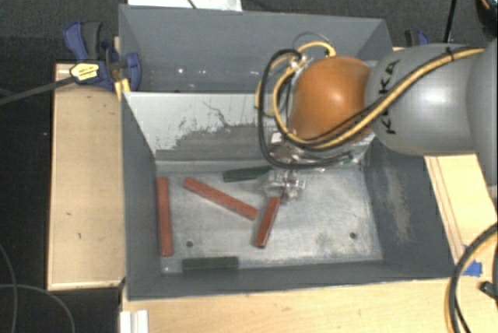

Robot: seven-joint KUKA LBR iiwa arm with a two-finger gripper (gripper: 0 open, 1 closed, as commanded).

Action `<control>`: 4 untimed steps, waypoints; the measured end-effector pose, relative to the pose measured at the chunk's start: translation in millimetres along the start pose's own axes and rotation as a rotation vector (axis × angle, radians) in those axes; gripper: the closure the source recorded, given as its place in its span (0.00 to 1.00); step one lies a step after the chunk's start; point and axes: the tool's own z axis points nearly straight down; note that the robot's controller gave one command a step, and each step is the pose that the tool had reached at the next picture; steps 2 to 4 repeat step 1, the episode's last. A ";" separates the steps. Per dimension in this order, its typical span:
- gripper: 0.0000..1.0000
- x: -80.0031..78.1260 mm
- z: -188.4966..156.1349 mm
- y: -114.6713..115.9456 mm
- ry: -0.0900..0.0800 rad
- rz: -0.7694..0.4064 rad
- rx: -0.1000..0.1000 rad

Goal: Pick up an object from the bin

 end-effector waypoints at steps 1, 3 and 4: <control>1.00 18.3 -137.1 -0.3 0.000 -0.233 0.004; 1.00 18.3 -137.1 -0.3 0.000 -0.233 0.004; 1.00 18.3 -137.1 -0.3 0.000 -0.233 0.004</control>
Offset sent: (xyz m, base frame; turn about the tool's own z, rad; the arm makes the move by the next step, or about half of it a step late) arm -0.0077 -0.0175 0.1332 -0.2353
